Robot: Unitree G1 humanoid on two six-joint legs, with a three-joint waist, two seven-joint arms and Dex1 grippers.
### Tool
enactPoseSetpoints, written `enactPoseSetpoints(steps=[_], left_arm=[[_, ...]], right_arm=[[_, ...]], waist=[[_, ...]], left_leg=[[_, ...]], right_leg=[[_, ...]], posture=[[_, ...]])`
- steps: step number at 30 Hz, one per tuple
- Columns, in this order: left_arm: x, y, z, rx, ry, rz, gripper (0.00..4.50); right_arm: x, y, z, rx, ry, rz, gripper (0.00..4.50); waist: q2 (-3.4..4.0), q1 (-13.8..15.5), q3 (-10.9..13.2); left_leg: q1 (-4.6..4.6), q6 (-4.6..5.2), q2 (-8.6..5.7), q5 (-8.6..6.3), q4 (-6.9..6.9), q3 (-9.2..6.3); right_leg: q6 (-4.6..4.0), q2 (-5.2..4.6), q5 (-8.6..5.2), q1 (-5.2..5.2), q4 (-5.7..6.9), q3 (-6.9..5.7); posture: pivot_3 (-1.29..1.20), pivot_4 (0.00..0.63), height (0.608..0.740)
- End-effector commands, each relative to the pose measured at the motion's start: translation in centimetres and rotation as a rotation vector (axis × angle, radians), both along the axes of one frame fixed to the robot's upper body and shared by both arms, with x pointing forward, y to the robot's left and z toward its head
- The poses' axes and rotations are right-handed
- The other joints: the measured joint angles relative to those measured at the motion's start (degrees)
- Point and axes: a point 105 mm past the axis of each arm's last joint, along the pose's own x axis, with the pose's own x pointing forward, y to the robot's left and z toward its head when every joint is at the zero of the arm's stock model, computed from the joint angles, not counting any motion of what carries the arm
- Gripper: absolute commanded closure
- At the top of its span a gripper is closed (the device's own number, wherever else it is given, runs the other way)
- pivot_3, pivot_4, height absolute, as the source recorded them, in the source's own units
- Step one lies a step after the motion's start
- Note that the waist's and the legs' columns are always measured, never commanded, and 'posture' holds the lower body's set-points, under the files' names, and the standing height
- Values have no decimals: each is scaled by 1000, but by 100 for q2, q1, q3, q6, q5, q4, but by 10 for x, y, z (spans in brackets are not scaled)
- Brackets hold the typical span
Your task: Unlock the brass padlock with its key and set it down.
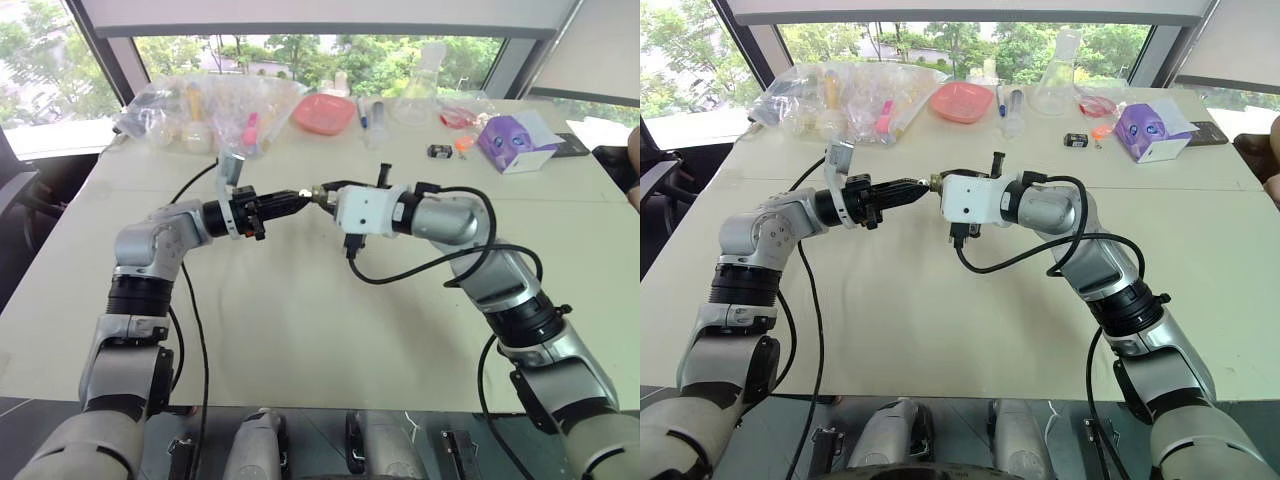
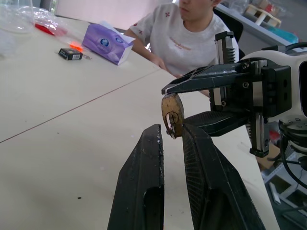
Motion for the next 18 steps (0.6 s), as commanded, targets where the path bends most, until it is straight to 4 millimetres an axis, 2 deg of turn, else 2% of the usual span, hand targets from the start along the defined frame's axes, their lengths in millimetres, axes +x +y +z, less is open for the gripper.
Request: enactPoseSetpoints(steps=[1,11,14,18], left_arm=[[3,-1,16,-26,-54,9,4466],[3,1,13,31,-93,9,4466],[6,2,9,111,-178,34,4466],[10,-1,11,249,-419,62,4466]], right_arm=[[-6,3,22,38,-81,17,3865],[-5,3,20,31,-74,14,3865],[-5,3,19,29,-72,14,3865],[-5,2,19,29,-72,15,3865]], waist=[[0,1,0],[0,0,0],[0,4,0],[0,9,0]], left_leg=[[0,0,0,0,0,0],[0,0,0,0,0,0],[0,0,0,0,0,1],[0,0,-1,0,0,3]], right_leg=[[0,0,0,0,0,0],[0,0,0,0,0,0],[0,0,0,0,0,0],[0,-1,0,0,-1,0]], posture=[[0,150,733],[0,150,733],[0,150,733],[0,150,733]])
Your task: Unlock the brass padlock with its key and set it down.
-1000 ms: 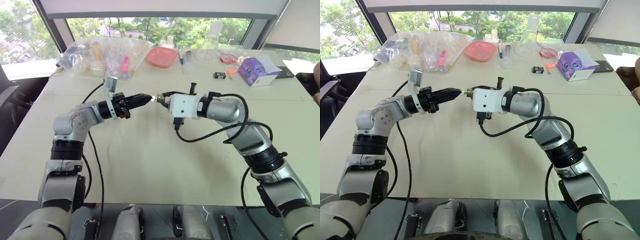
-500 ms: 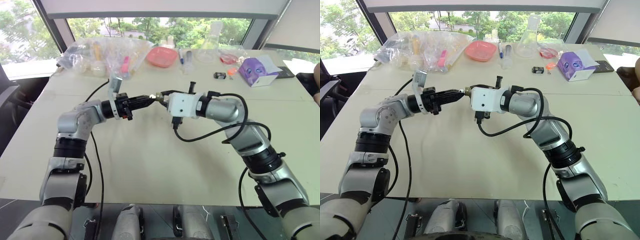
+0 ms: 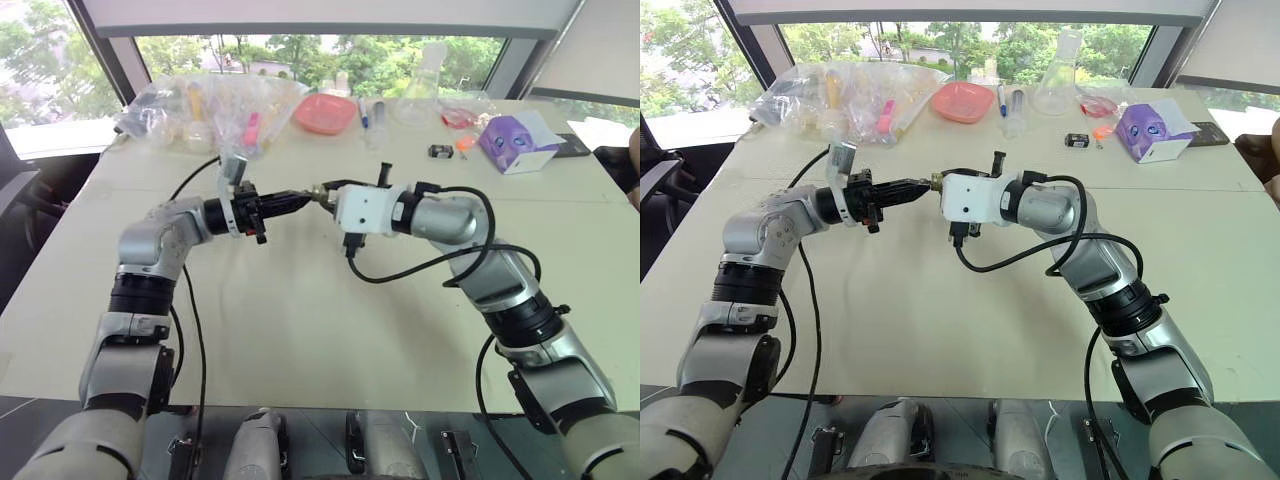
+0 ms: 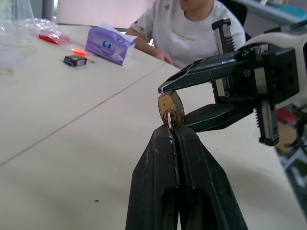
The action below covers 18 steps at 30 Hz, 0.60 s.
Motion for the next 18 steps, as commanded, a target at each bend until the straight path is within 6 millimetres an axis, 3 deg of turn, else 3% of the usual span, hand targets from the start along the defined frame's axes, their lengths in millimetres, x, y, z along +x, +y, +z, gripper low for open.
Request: enactPoseSetpoints(steps=[1,4,8,15,18], left_arm=[[5,0,11,127,-234,32,4466],[5,-3,17,157,-335,18,4466],[5,-1,22,145,-333,3,4466],[-10,7,15,77,-51,-109,4466],[-6,12,14,66,-12,-74,3620]], right_arm=[[-7,4,19,32,-69,34,3865],[-7,4,19,29,-70,34,3865],[-7,4,18,29,-71,31,3865],[-6,2,18,31,-70,24,3865],[-5,2,18,33,-71,21,3865]], waist=[[0,0,0],[0,-1,0],[0,-3,0],[0,-14,0],[0,-13,0]], left_leg=[[0,0,0,0,0,0],[0,0,0,0,0,0],[0,0,0,0,0,2],[0,1,1,0,-1,-1],[0,0,2,0,-1,-3]], right_leg=[[0,0,0,0,0,0],[0,1,0,0,0,0],[0,1,0,-1,0,0],[0,2,0,-1,1,0],[1,2,-1,-1,1,0]], posture=[[0,150,733],[0,150,733],[0,150,733],[0,150,733],[0,150,733]])
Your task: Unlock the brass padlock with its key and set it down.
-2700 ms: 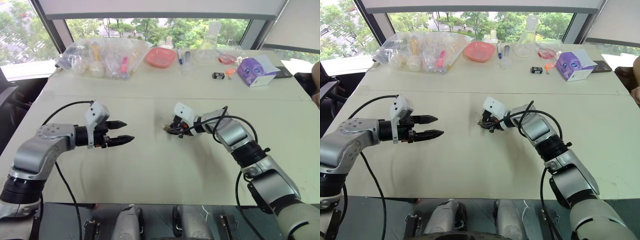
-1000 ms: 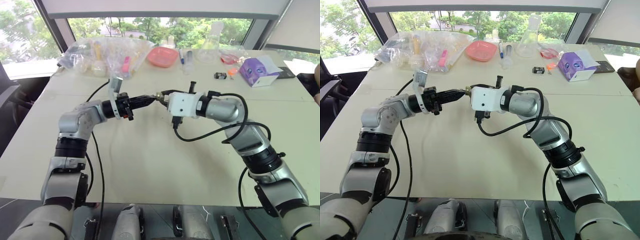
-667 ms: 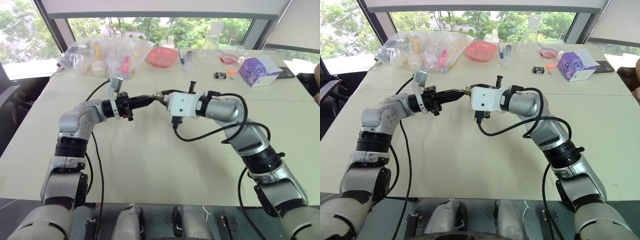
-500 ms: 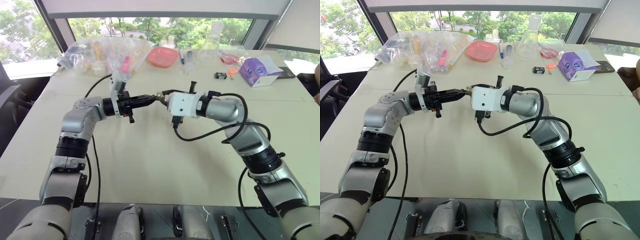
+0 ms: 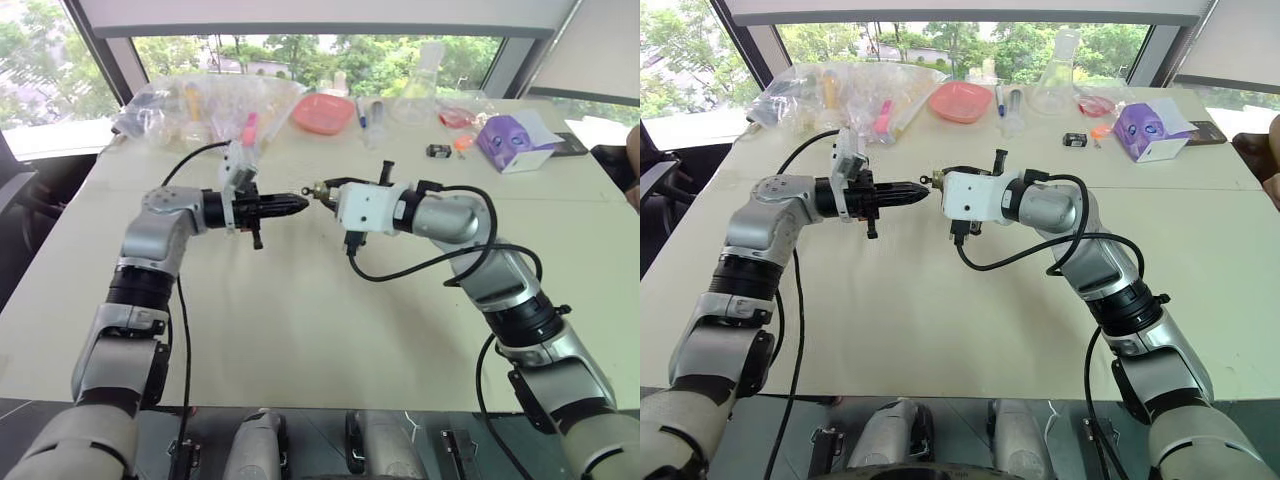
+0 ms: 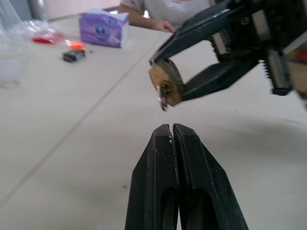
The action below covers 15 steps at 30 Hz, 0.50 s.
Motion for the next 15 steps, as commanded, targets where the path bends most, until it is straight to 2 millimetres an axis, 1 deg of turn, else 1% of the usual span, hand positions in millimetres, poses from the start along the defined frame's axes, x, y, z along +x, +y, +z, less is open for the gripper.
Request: enactPoseSetpoints(steps=[1,6,12,15], left_arm=[[2,5,17,-48,-20,26,3212],[7,6,31,-131,-14,53,3212],[9,2,32,-142,-15,46,3212],[9,-2,28,-122,-19,30,3212]], right_arm=[[-5,2,15,27,-59,19,3865],[-5,3,16,28,-59,22,3865],[-6,5,16,28,-60,29,3865],[-6,5,16,29,-61,29,3865]], waist=[[0,2,0],[0,14,0],[0,6,0],[0,6,0]], left_leg=[[0,0,0,0,0,0],[0,0,-1,0,1,0],[0,0,-1,0,0,1],[0,0,-1,0,1,1]], right_leg=[[0,0,0,0,0,0],[0,-2,0,1,-1,0],[0,-1,0,1,0,0],[0,-1,0,1,-1,0]], posture=[[0,150,733],[0,150,733],[0,150,733],[0,150,733]])
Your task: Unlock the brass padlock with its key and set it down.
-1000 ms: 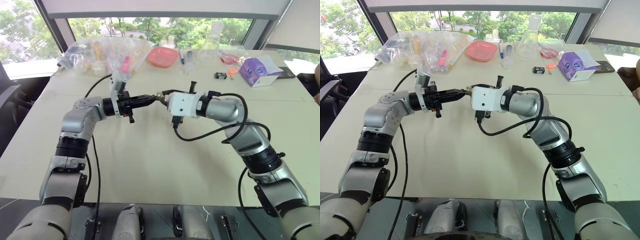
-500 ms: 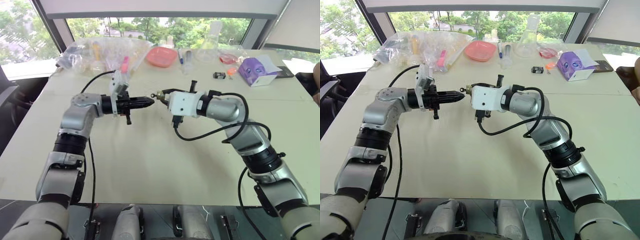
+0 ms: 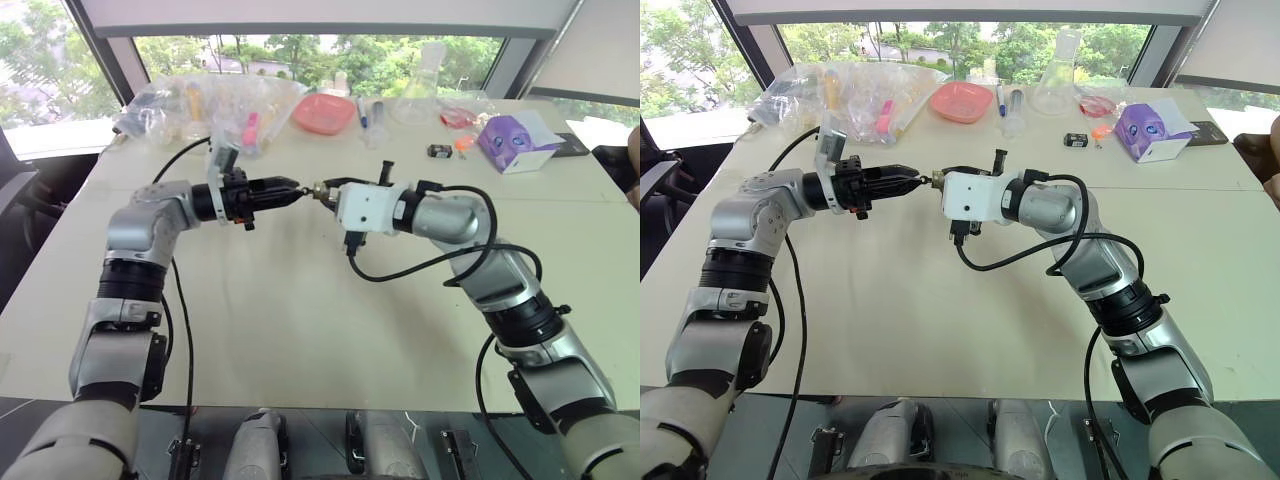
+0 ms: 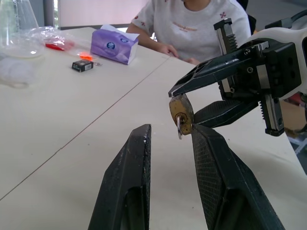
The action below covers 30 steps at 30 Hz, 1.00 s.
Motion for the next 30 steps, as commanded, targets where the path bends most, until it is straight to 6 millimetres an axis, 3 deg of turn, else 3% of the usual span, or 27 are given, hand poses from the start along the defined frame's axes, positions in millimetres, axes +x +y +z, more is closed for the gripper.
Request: enactPoseSetpoints(steps=[1,5,13,17,20,22,24,27,30], left_arm=[[0,-4,13,-1,-62,-20,3212],[0,-8,13,2,-76,-25,4487],[3,-9,16,30,-152,-10,4487],[7,-11,13,192,-413,43,4487],[7,-12,12,244,-515,38,4487],[6,-12,13,213,-470,31,4487],[8,-8,6,204,-318,17,4487],[5,1,12,105,-108,-23,3558],[7,4,20,55,-33,-15,2058]], right_arm=[[-6,4,16,28,-60,26,3865],[-7,5,17,30,-62,26,3865],[-8,5,16,32,-57,25,3865],[-8,4,14,31,-53,21,3865],[-8,4,14,32,-52,20,3865],[-7,4,14,33,-53,21,3865],[-7,5,14,35,-54,22,3865],[-7,5,15,37,-58,21,3865],[-7,6,15,38,-61,21,3865]], waist=[[0,1,0],[0,4,0],[0,1,0],[0,10,0],[0,8,0],[0,8,0],[0,5,0],[0,-9,0],[0,-17,0]], left_leg=[[0,0,0,0,0,0],[0,0,0,0,0,0],[0,0,0,0,0,0],[0,0,0,0,0,1],[0,0,-1,0,0,3],[0,0,-1,0,0,3],[0,0,-1,0,0,3],[0,0,0,0,-1,2],[0,0,1,0,-2,-1]], right_leg=[[0,0,0,0,0,0],[0,0,0,0,0,0],[0,0,0,0,0,0],[0,0,0,0,0,0],[0,-1,0,0,-1,0],[0,0,0,0,0,0],[0,0,0,0,0,0],[0,1,0,0,0,0],[1,3,-1,-1,0,0]], posture=[[0,150,733],[0,150,733],[0,150,733],[0,150,733],[0,150,733],[0,150,733],[0,150,733],[0,150,733],[0,150,733]])
